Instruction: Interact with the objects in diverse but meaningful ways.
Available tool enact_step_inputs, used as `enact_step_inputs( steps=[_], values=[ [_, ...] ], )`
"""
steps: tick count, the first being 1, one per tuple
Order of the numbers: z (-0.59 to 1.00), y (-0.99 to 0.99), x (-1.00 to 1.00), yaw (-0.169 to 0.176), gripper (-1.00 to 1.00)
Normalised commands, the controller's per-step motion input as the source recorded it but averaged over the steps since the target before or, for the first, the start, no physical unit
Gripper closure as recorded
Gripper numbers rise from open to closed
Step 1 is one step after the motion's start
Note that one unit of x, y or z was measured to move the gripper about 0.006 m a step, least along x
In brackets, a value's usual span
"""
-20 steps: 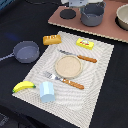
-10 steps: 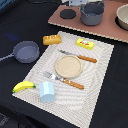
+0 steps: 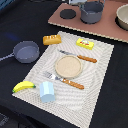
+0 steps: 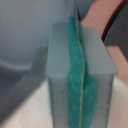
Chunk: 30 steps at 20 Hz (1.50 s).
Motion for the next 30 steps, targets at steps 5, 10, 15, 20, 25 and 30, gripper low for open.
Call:
enact_step_inputs(
  steps=[5,10,15,20,25,30],
  values=[
    [0.01,-0.02,0.48,-0.007,1.0],
    [-0.05,-0.01,0.02,0.012,-1.0],
    [0.17,0.09,0.0,0.002,-1.0],
    [0.5,0.09,0.0,0.0,-1.0],
    [0.81,0.13,0.0,0.0,-1.0],
    [0.66,0.02,0.0,0.004,-1.0]
  ],
)
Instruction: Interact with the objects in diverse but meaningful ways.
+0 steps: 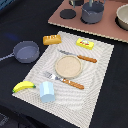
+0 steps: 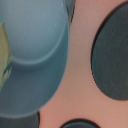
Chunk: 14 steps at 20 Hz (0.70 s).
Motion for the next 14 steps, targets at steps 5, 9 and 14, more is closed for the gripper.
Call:
enact_step_inputs(
  steps=[5,9,14],
  values=[
    [0.51,-0.17,0.09,0.012,-1.0],
    [0.07,-0.69,0.04,0.011,-1.0],
    [0.0,-0.91,-0.03,0.003,-1.0]
  ],
)
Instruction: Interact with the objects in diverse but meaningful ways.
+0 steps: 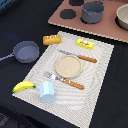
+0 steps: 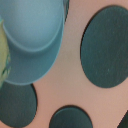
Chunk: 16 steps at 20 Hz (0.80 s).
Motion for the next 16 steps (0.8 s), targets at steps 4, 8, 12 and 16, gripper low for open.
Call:
enact_step_inputs(
  steps=[4,8,12,16],
  values=[
    [0.0,-0.96,-0.09,0.0,-1.0],
    [0.0,-0.98,-0.14,0.0,-1.0],
    [-0.12,-0.94,-0.15,0.018,-1.0],
    [-0.32,-0.84,-0.19,0.073,-1.0]
  ],
)
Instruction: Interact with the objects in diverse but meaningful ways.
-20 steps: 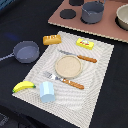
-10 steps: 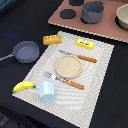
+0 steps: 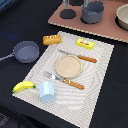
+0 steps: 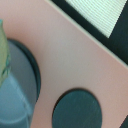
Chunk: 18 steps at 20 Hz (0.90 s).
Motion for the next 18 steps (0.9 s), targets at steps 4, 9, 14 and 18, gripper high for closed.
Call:
enact_step_inputs(
  steps=[4,9,14,18],
  values=[
    [-0.44,-0.73,-0.23,0.119,-1.0],
    [-0.43,-0.67,-0.33,0.125,-1.0],
    [-0.34,-0.62,-0.42,0.116,-1.0],
    [-0.05,-0.56,-0.43,0.081,-1.0]
  ],
)
